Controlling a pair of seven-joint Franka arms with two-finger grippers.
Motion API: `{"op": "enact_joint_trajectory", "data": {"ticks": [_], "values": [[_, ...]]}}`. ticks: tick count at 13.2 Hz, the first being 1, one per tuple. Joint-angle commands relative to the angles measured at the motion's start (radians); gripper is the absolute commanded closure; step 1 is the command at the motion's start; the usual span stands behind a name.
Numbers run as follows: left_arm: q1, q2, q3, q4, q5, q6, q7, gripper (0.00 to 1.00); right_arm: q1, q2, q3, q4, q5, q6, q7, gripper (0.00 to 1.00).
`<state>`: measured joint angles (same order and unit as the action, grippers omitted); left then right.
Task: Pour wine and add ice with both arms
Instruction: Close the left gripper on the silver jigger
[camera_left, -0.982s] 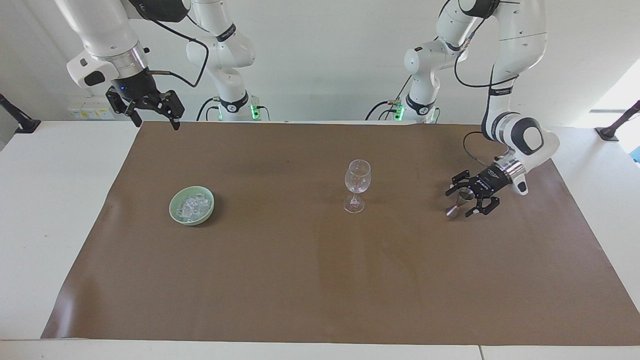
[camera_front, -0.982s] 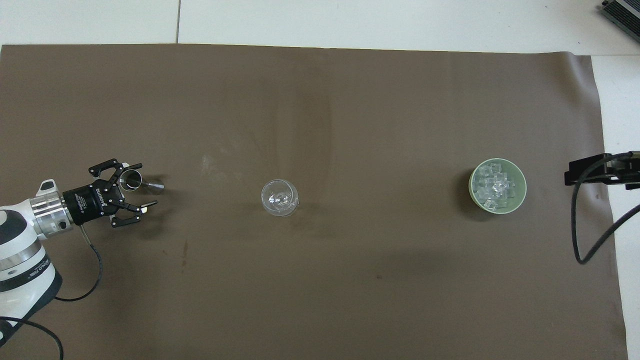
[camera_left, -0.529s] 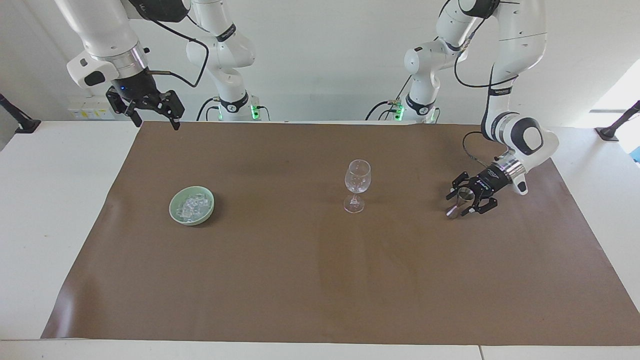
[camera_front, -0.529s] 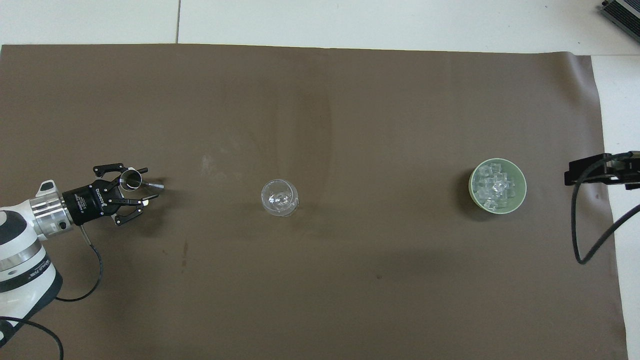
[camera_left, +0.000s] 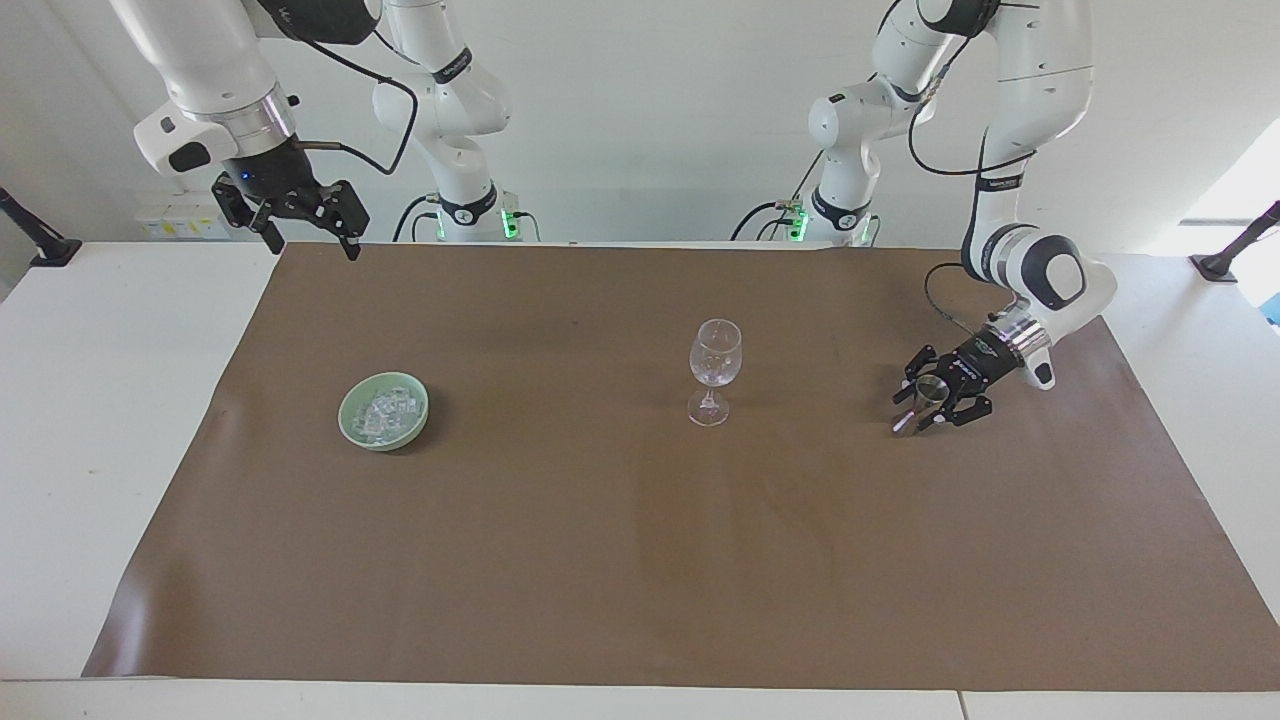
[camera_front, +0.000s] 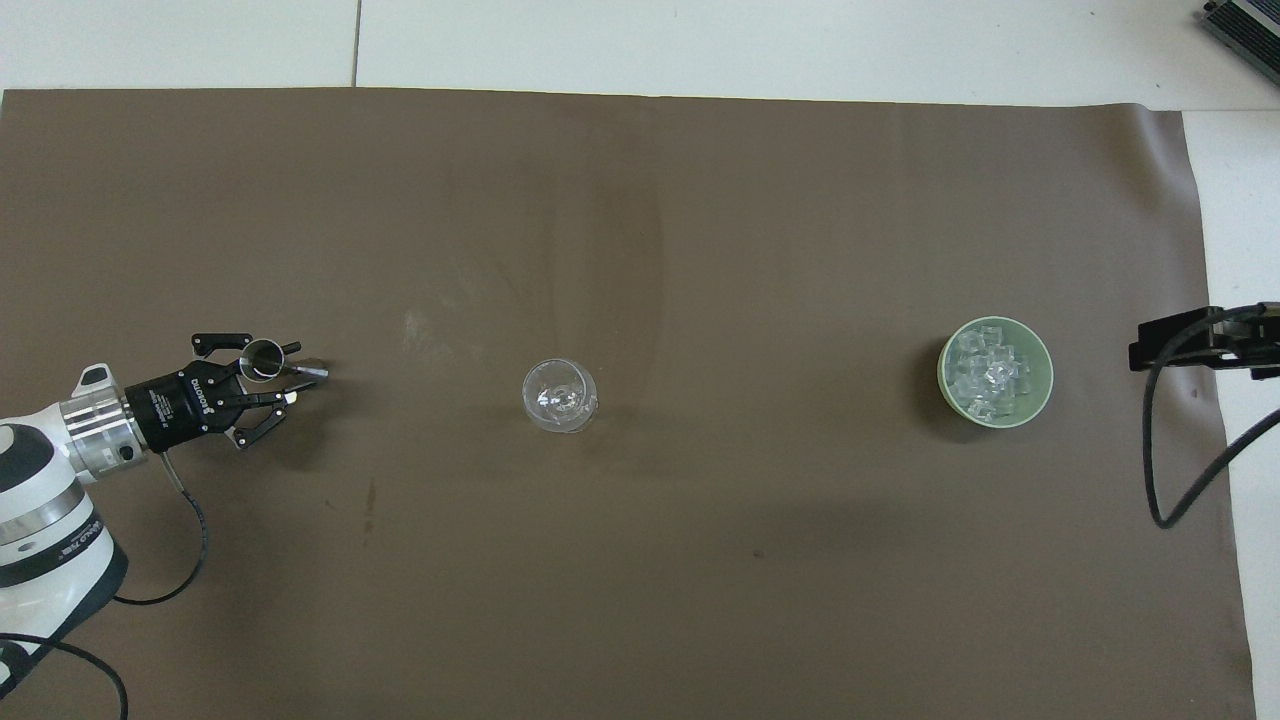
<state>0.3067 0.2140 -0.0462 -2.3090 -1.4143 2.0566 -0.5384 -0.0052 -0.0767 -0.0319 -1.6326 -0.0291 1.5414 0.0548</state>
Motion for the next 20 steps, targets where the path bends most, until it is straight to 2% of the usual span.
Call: {"op": "enact_joint_trajectory", "data": {"ticks": [1, 5, 13, 15, 20], "values": [[0.000, -0.008, 0.005, -0.018, -0.025, 0.016, 0.015, 0.62, -0.002, -0.006, 0.003, -0.004, 0.011, -0.011, 0.014, 0.00], [0.002, -0.008, 0.005, -0.018, -0.032, 0.014, 0.014, 0.74, -0.002, -0.006, 0.003, -0.004, 0.012, -0.011, 0.014, 0.00], [0.002, -0.008, 0.005, -0.018, -0.037, 0.013, 0.012, 0.91, -0.002, -0.008, 0.003, -0.004, 0.012, -0.011, 0.014, 0.00], [0.002, -0.008, 0.005, -0.018, -0.037, 0.007, 0.009, 1.00, -0.002, -0.006, 0.003, -0.004, 0.011, -0.011, 0.014, 0.00], [-0.001, -0.008, 0.005, -0.009, -0.072, -0.010, -0.011, 1.00, -0.002, -0.006, 0.003, -0.004, 0.012, -0.011, 0.014, 0.00]]}}
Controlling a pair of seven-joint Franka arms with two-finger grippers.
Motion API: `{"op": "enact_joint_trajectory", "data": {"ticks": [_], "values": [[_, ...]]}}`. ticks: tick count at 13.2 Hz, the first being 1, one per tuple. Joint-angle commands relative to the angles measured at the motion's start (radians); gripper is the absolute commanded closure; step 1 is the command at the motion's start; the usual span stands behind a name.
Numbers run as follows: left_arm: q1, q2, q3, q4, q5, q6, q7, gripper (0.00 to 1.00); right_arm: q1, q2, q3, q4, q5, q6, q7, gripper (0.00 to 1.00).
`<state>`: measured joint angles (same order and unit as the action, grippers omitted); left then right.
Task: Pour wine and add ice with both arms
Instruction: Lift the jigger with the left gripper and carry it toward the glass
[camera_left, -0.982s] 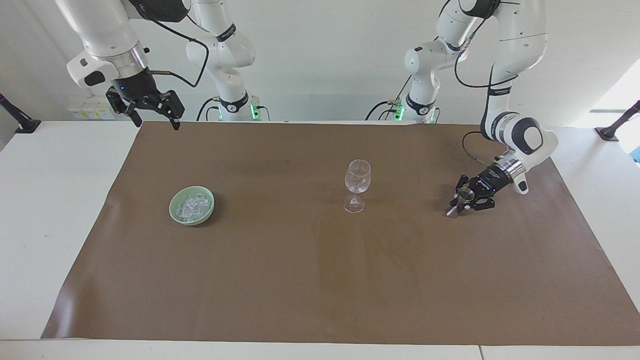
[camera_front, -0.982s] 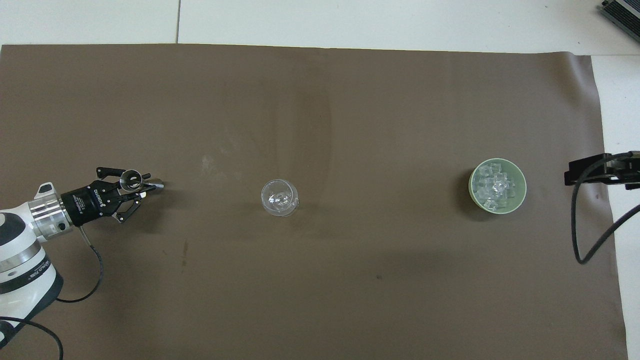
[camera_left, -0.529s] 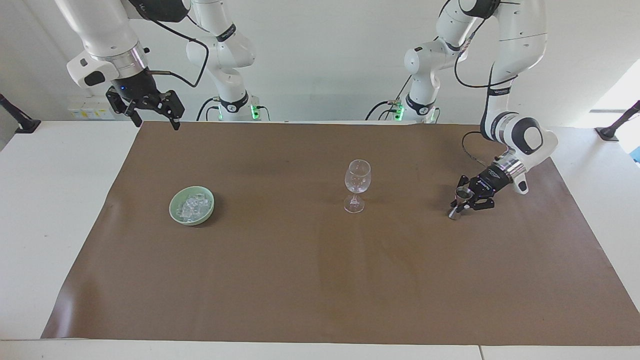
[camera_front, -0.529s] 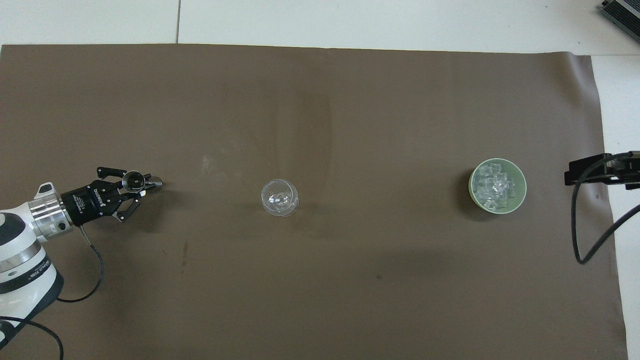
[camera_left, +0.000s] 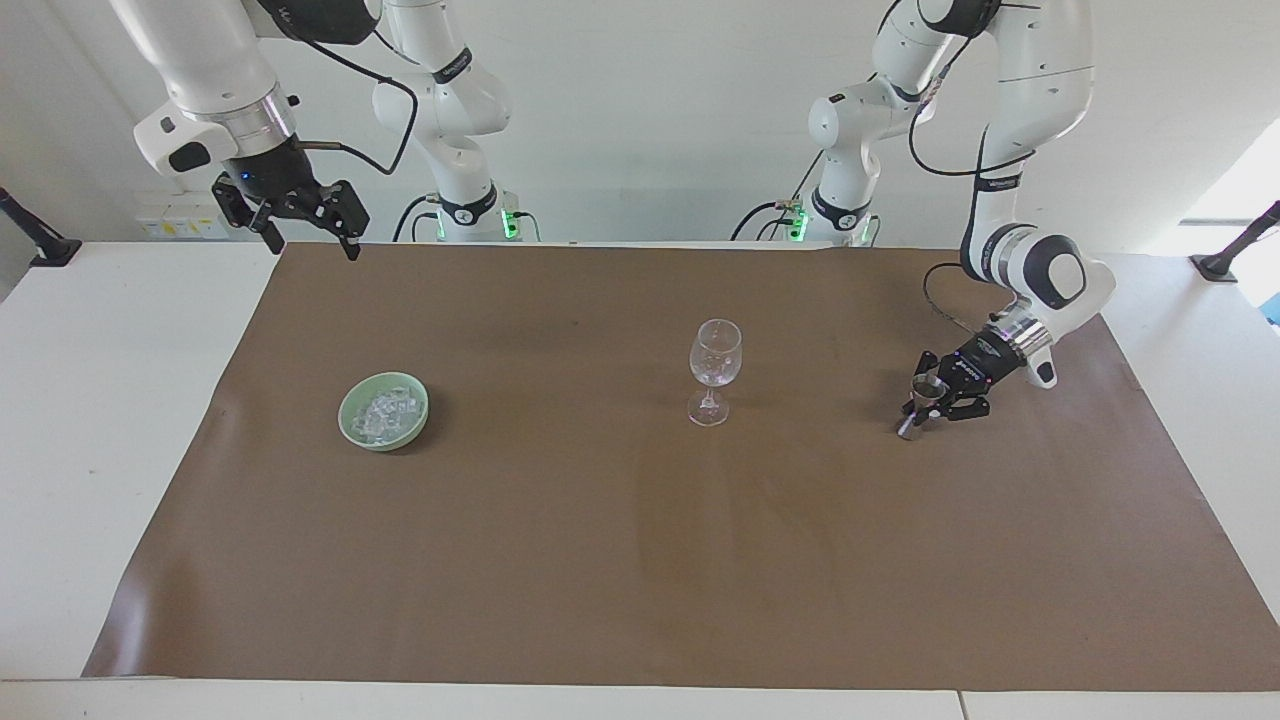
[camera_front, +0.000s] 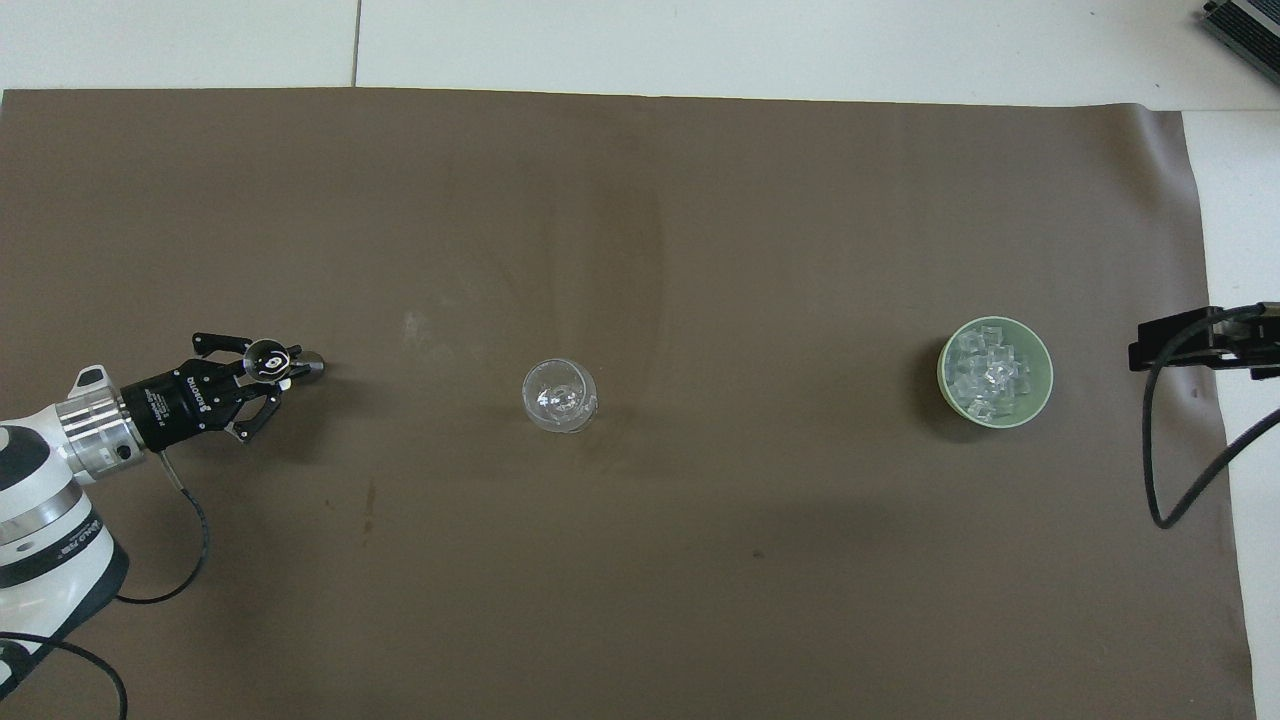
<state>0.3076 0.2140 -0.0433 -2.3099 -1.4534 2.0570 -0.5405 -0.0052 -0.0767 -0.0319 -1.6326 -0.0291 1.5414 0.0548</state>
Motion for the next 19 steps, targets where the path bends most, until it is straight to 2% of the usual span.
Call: {"op": "enact_joint_trajectory", "data": {"ticks": [1, 9, 15, 19], "values": [[-0.005, -0.008, 0.002, -0.003, -0.033, -0.011, -0.016, 1.00, -0.002, -0.008, 0.003, -0.004, 0.011, -0.011, 0.014, 0.00], [-0.028, -0.013, 0.003, 0.066, -0.030, -0.072, -0.159, 1.00, -0.002, -0.008, 0.003, -0.004, 0.012, -0.011, 0.014, 0.00], [-0.094, -0.097, 0.006, 0.066, 0.001, -0.060, -0.300, 1.00, -0.002, -0.008, 0.003, -0.004, 0.011, -0.011, 0.014, 0.00], [-0.108, -0.149, 0.005, 0.081, 0.111, -0.066, -0.438, 1.00, -0.002, -0.008, 0.003, -0.004, 0.011, -0.011, 0.014, 0.00]]}}
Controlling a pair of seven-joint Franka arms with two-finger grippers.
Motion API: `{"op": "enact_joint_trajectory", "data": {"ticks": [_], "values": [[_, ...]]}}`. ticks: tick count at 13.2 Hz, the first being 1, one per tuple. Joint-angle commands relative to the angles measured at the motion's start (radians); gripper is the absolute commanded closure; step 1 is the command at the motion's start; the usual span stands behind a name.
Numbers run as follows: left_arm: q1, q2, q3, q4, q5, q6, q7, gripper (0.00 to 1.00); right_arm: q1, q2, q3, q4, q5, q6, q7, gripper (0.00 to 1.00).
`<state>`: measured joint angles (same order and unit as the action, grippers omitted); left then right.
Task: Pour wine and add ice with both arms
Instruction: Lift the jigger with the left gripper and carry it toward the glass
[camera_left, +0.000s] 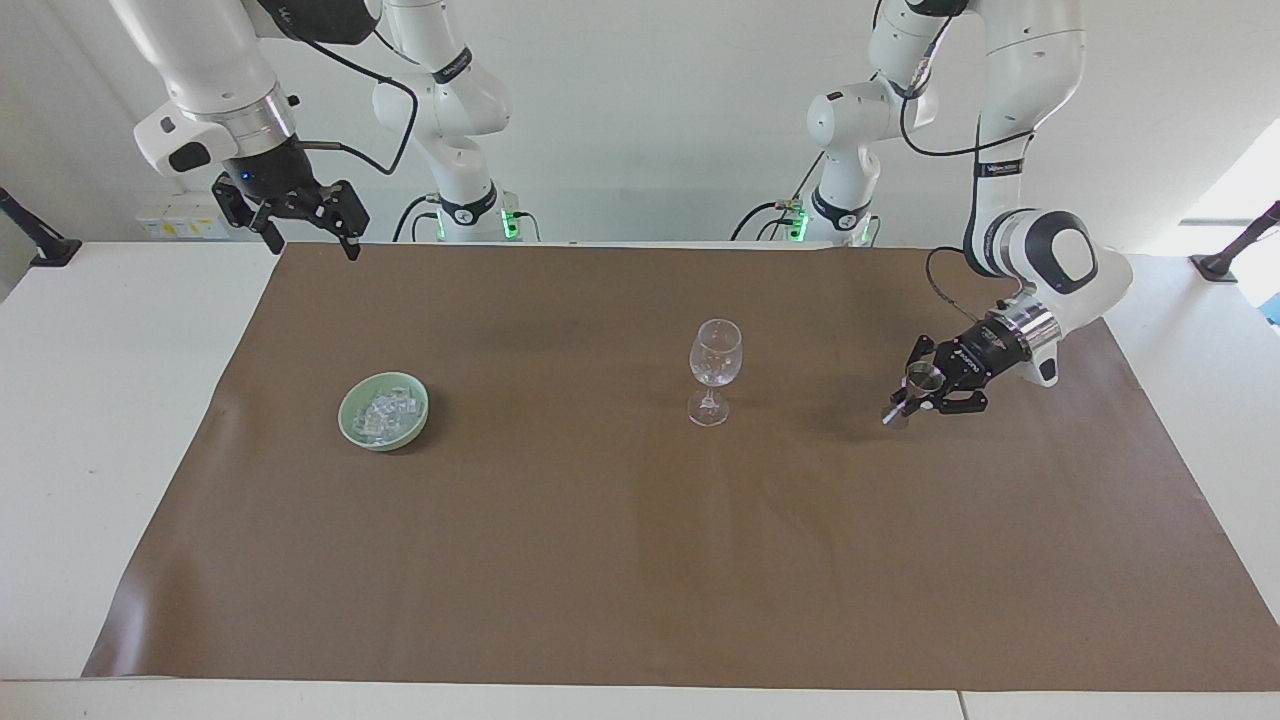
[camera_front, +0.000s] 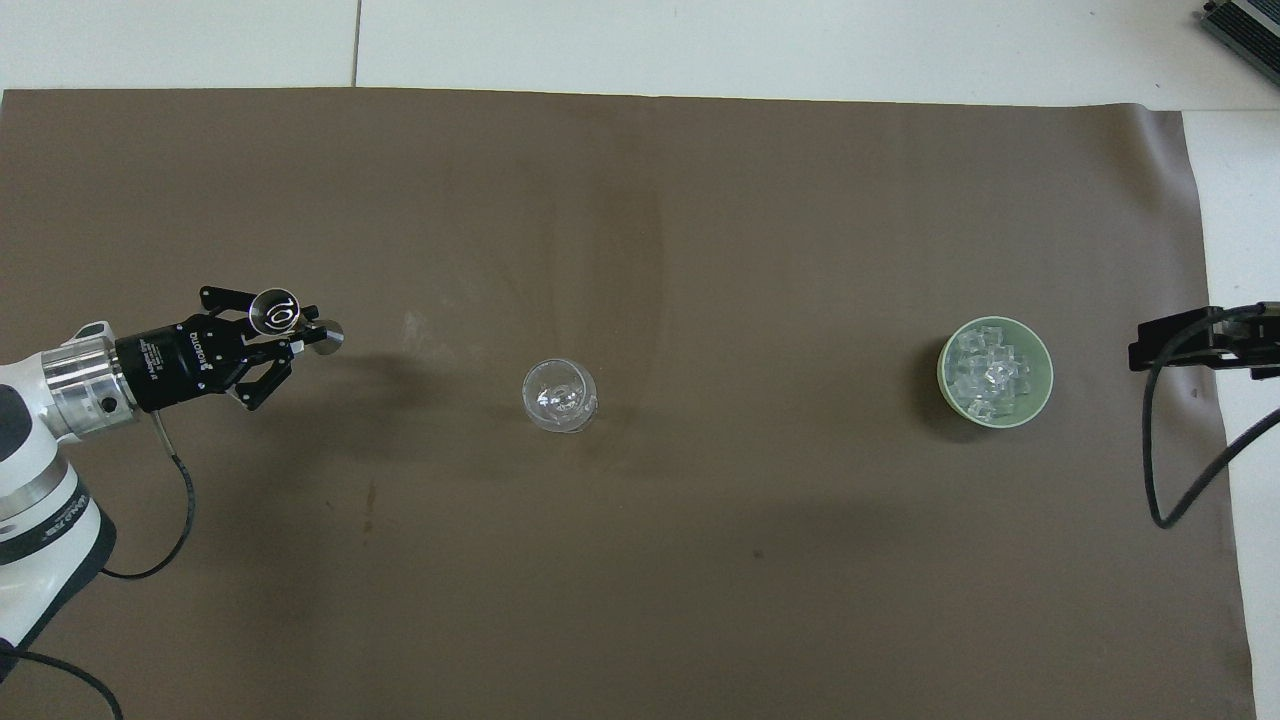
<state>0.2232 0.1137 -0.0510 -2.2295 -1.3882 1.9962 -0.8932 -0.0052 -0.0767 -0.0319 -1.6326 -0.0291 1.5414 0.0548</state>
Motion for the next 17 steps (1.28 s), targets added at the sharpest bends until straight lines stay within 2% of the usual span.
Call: {"op": "enact_joint_trajectory", "data": {"ticks": [1, 6, 11, 13, 17], "values": [[-0.042, -0.072, 0.013, 0.001, 0.058, -0.007, -0.125, 1.00, -0.002, -0.008, 0.003, -0.004, 0.011, -0.010, 0.014, 0.00], [-0.140, -0.152, 0.011, 0.004, 0.069, -0.001, -0.231, 1.00, -0.002, -0.008, 0.003, -0.004, 0.012, -0.010, 0.014, 0.00], [-0.241, -0.221, 0.008, -0.005, 0.136, 0.015, -0.294, 1.00, -0.002, -0.008, 0.003, -0.004, 0.012, -0.010, 0.014, 0.00], [-0.277, -0.265, 0.000, -0.039, 0.140, 0.050, -0.297, 1.00, -0.002, -0.008, 0.003, -0.004, 0.012, -0.010, 0.014, 0.00], [-0.304, -0.282, -0.056, -0.071, 0.147, 0.143, -0.297, 1.00, -0.002, -0.008, 0.003, -0.004, 0.012, -0.010, 0.014, 0.00]]}}
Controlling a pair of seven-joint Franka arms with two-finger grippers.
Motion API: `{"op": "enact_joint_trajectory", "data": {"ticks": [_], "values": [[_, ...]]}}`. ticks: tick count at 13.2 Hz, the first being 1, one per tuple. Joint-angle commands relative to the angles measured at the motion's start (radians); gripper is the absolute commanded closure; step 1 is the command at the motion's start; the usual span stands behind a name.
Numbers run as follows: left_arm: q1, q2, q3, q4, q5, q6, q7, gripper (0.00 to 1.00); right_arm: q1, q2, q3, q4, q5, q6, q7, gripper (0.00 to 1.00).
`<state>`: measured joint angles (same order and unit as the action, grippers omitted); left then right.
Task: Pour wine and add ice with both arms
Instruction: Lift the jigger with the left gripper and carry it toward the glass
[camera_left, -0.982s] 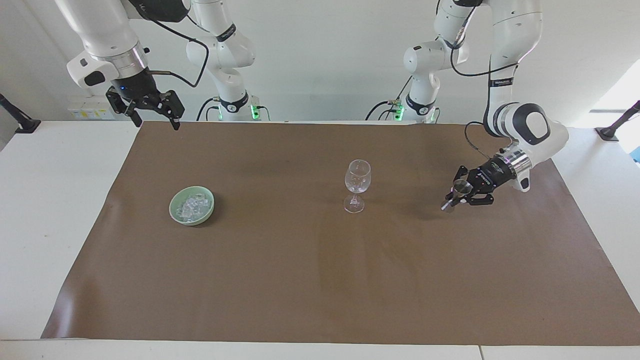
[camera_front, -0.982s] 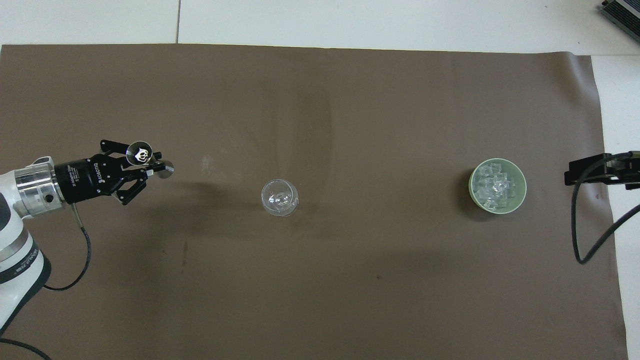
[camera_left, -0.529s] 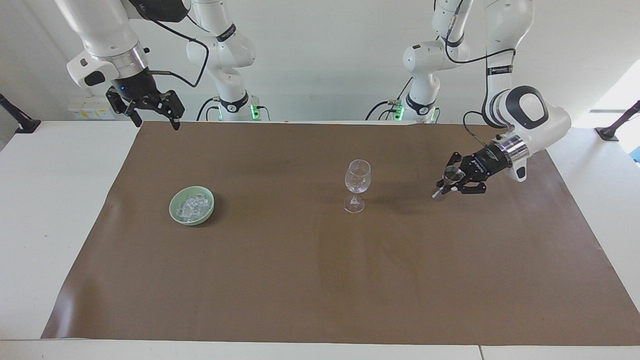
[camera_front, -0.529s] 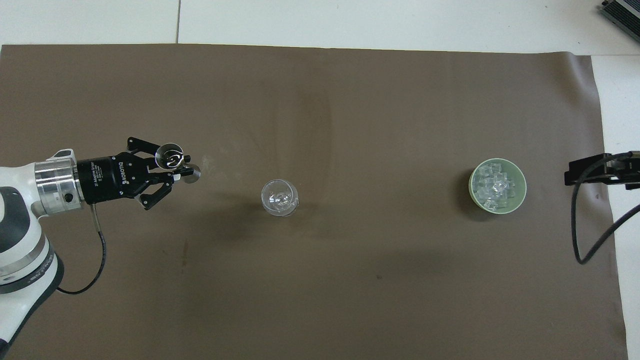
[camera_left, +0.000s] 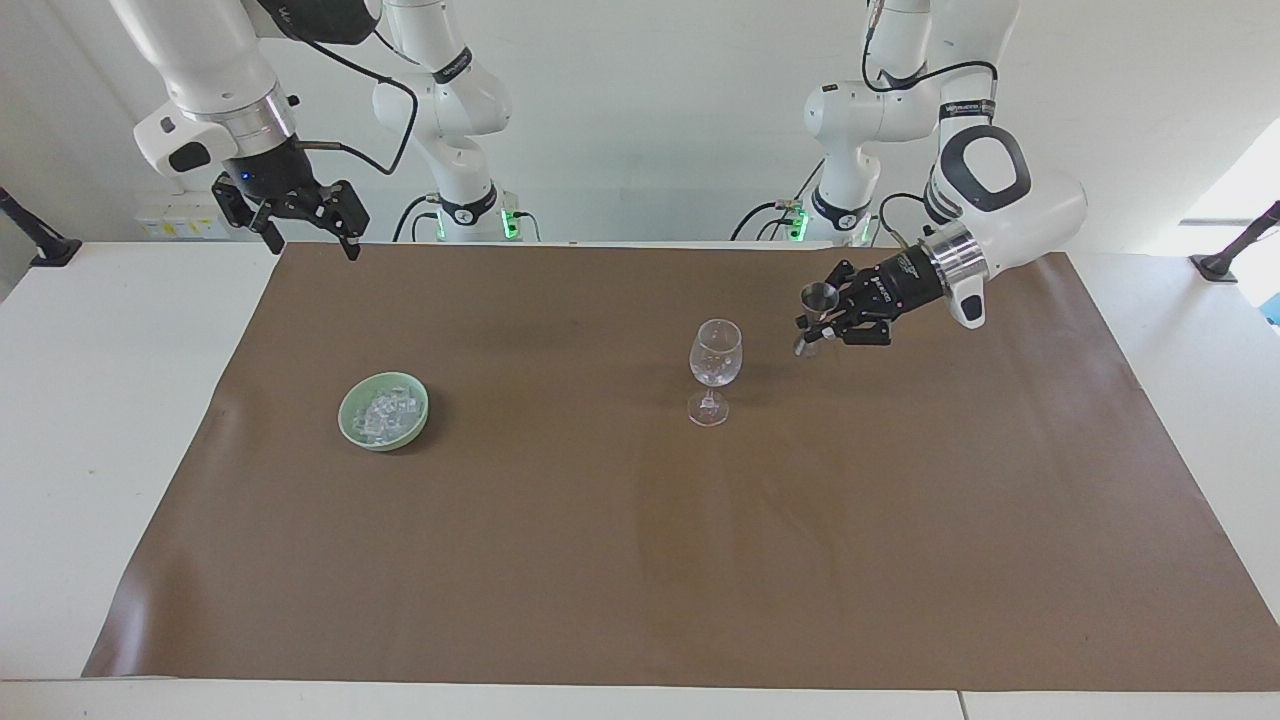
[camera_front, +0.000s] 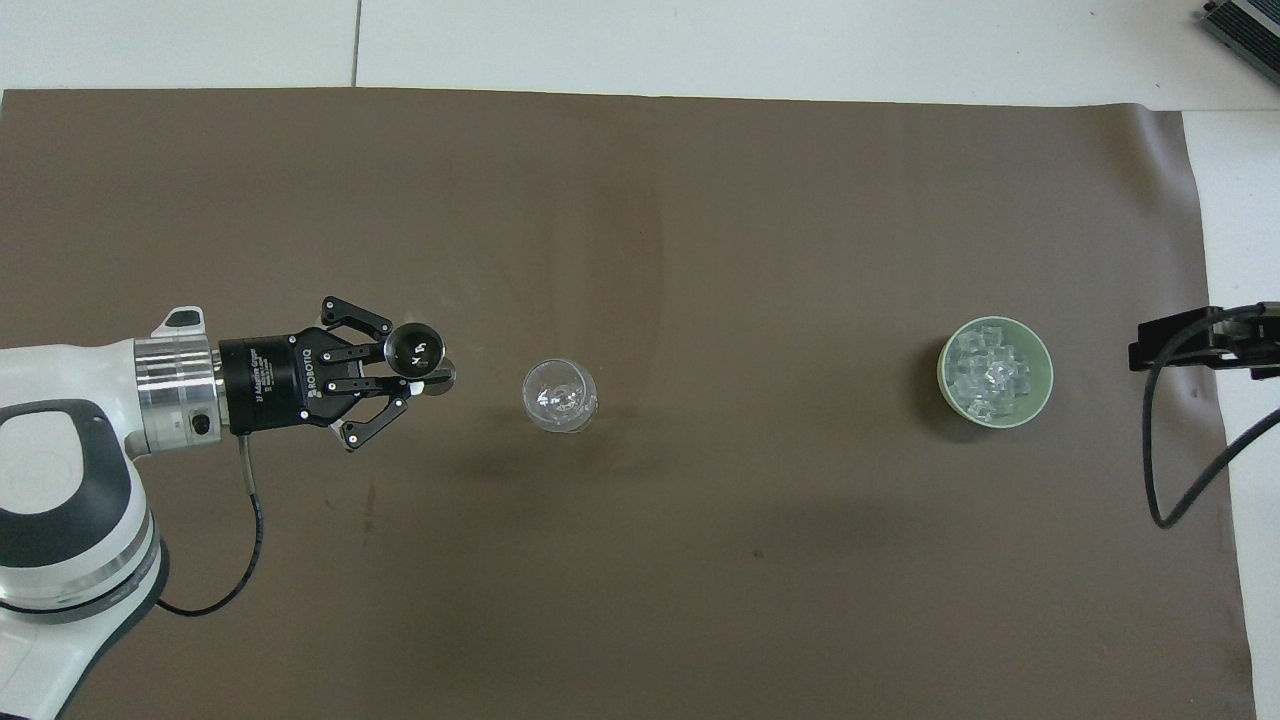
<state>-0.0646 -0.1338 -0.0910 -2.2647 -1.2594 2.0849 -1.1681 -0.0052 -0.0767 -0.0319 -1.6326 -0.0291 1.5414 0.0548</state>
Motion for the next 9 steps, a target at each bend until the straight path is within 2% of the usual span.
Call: {"op": "enact_joint_trajectory", "data": {"ticks": [1, 9], "values": [[-0.017, -0.035, -0.021, -0.039, 0.020, 0.069, -0.022, 1.00, -0.002, -0.006, 0.003, -0.004, 0.011, -0.010, 0.014, 0.00], [-0.027, -0.029, -0.081, -0.049, 0.075, 0.210, -0.027, 1.00, -0.002, -0.008, 0.003, -0.004, 0.012, -0.010, 0.014, 0.00]]}}
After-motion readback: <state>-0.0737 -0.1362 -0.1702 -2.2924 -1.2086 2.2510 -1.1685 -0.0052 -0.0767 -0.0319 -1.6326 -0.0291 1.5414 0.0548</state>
